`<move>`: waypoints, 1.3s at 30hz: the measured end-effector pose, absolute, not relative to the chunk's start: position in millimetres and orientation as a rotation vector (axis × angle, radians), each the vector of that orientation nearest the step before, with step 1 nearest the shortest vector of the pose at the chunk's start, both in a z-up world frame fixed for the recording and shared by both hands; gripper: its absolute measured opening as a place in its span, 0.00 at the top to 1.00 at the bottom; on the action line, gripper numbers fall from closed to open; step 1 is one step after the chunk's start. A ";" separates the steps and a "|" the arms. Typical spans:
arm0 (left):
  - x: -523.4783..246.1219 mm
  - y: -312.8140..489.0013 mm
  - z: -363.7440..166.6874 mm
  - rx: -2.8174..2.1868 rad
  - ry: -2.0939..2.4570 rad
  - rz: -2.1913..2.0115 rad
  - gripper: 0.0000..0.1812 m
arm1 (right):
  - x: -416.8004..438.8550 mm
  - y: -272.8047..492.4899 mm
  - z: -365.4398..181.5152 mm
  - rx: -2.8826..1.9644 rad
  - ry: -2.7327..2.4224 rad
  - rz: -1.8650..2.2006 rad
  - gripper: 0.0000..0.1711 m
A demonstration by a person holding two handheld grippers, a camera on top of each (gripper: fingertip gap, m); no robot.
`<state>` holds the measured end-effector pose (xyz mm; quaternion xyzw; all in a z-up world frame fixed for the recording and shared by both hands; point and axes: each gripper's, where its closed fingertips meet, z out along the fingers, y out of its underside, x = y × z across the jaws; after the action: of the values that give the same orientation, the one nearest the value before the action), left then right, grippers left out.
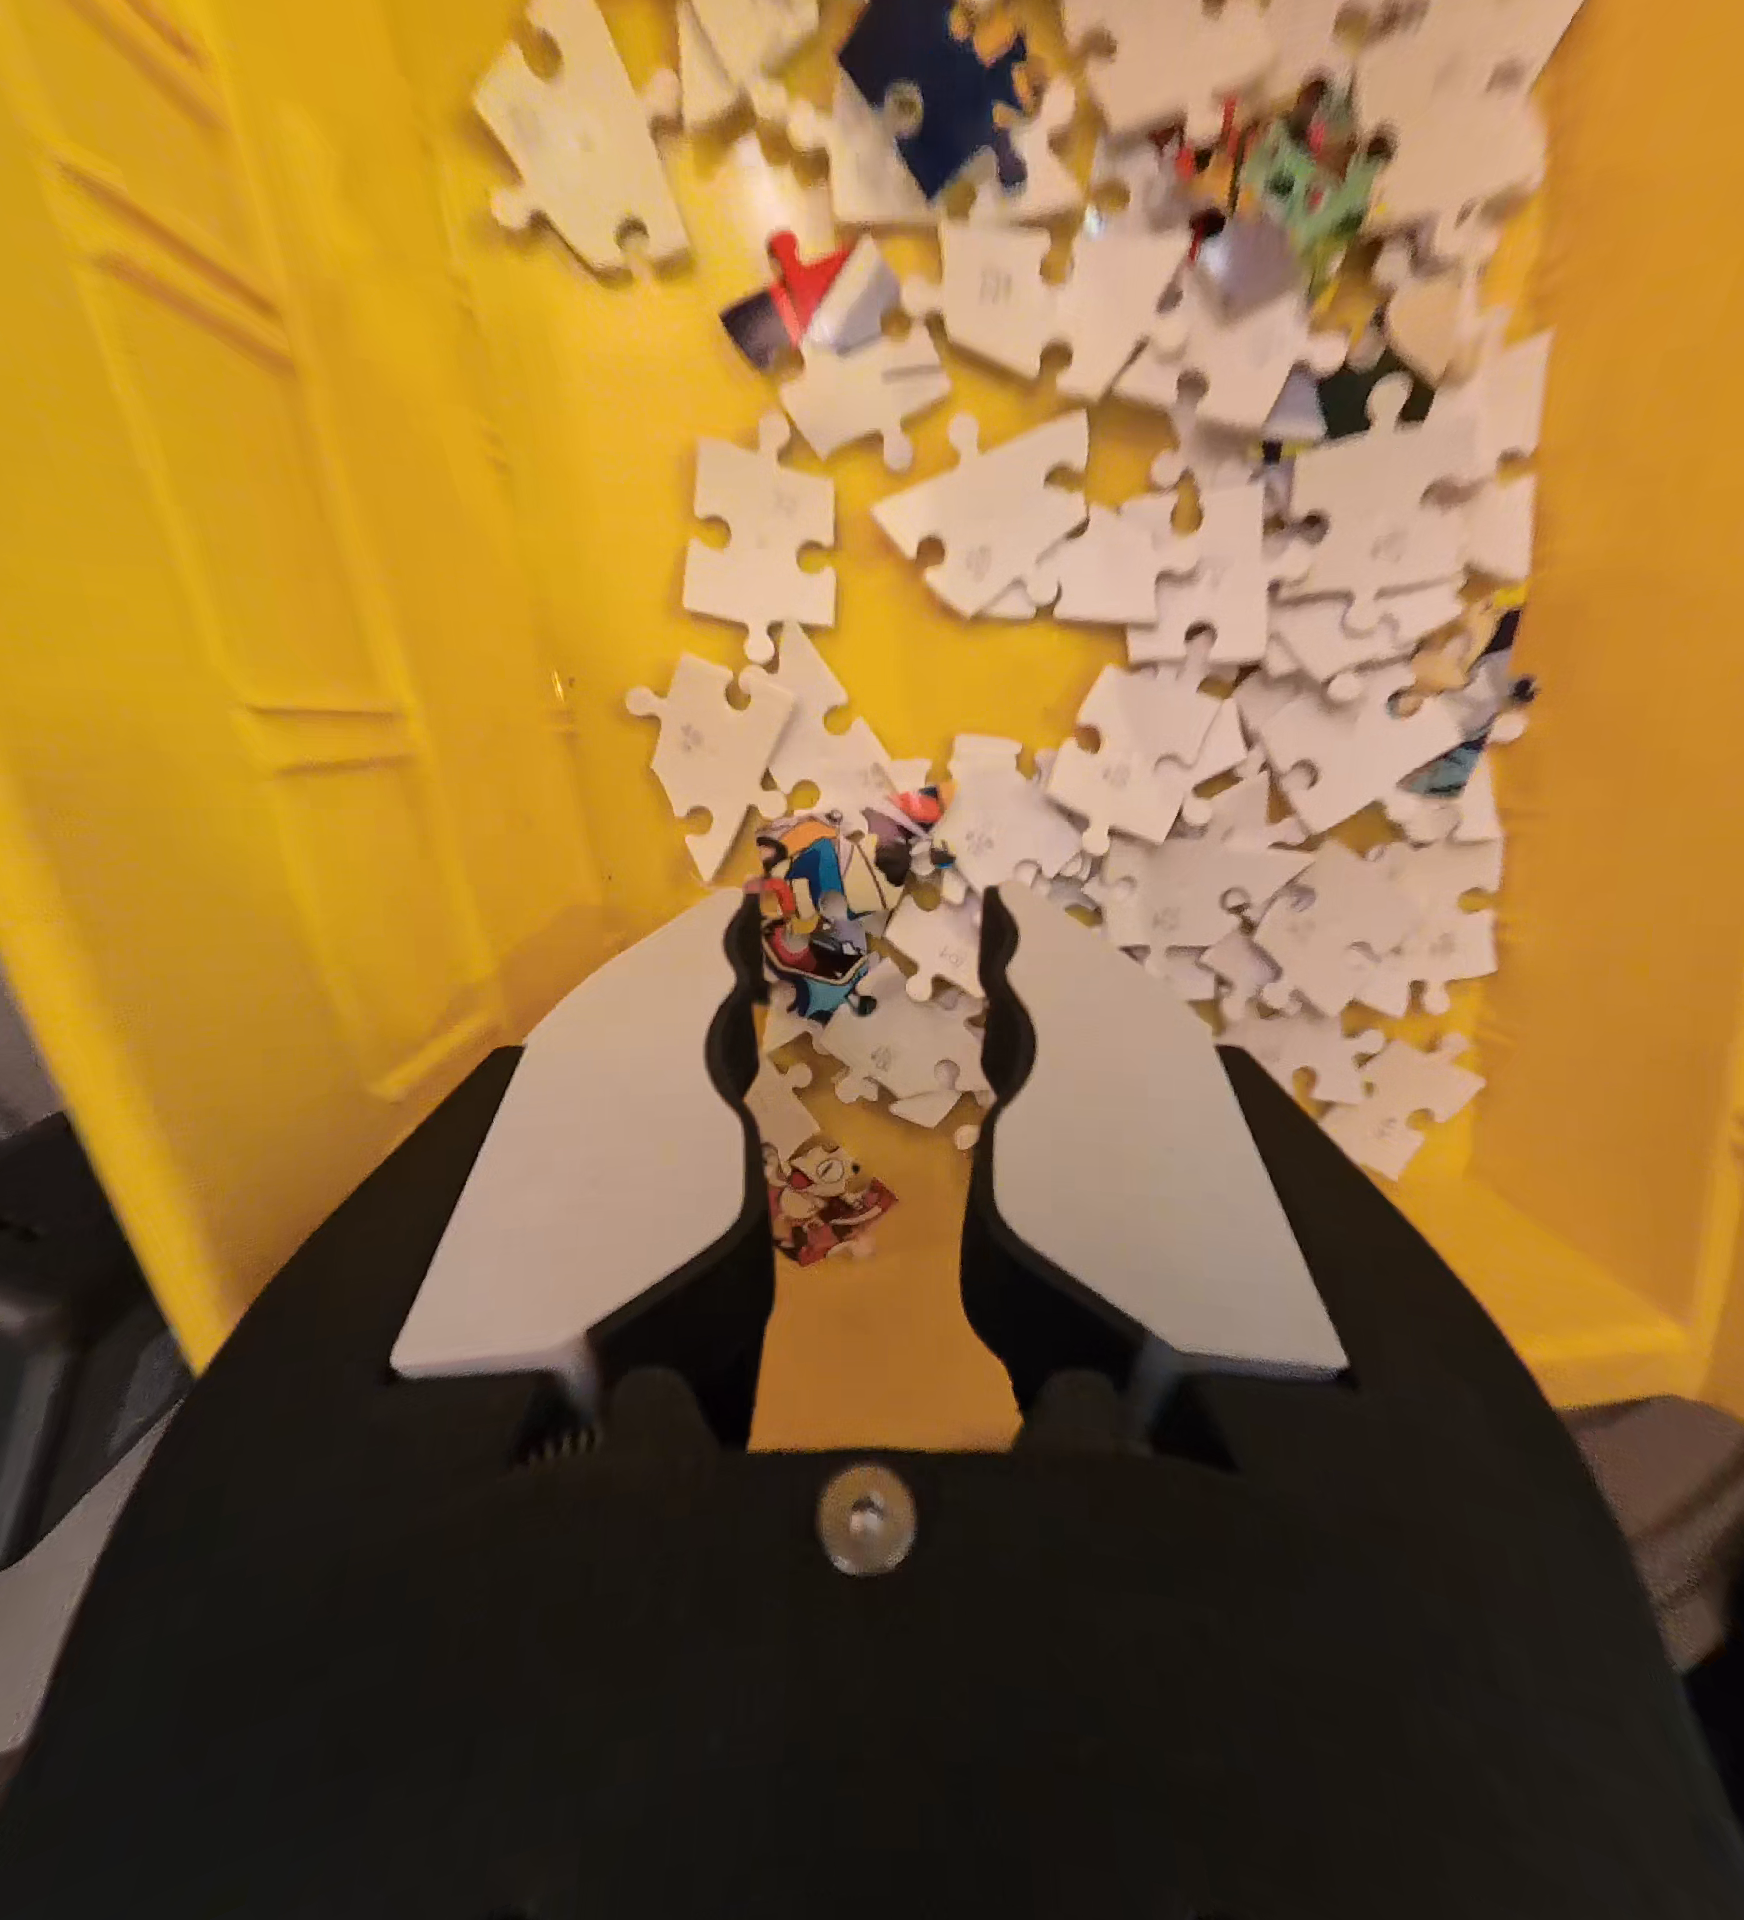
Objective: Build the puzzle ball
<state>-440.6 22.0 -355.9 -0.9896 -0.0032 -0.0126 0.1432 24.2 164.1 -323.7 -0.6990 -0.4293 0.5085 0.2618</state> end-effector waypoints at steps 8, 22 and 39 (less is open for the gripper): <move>-439.8 27.9 -371.4 -2.860 0.124 0.128 0.84 | 23.9 164.1 -324.1 -1.894 -1.163 1.373 1.00; -452.6 41.1 -339.3 -2.681 -0.032 0.096 0.99 | 23.8 164.3 -324.3 -1.895 -1.163 1.372 1.00; -447.4 45.4 -351.6 -2.643 -0.166 -0.125 0.94 | 24.0 164.3 -324.1 -1.895 -1.162 1.375 1.00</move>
<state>-447.4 45.4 -351.6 -0.9671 -0.0608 -0.0456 0.2427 24.0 164.3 -324.1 -0.7000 -0.4292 0.5077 0.2608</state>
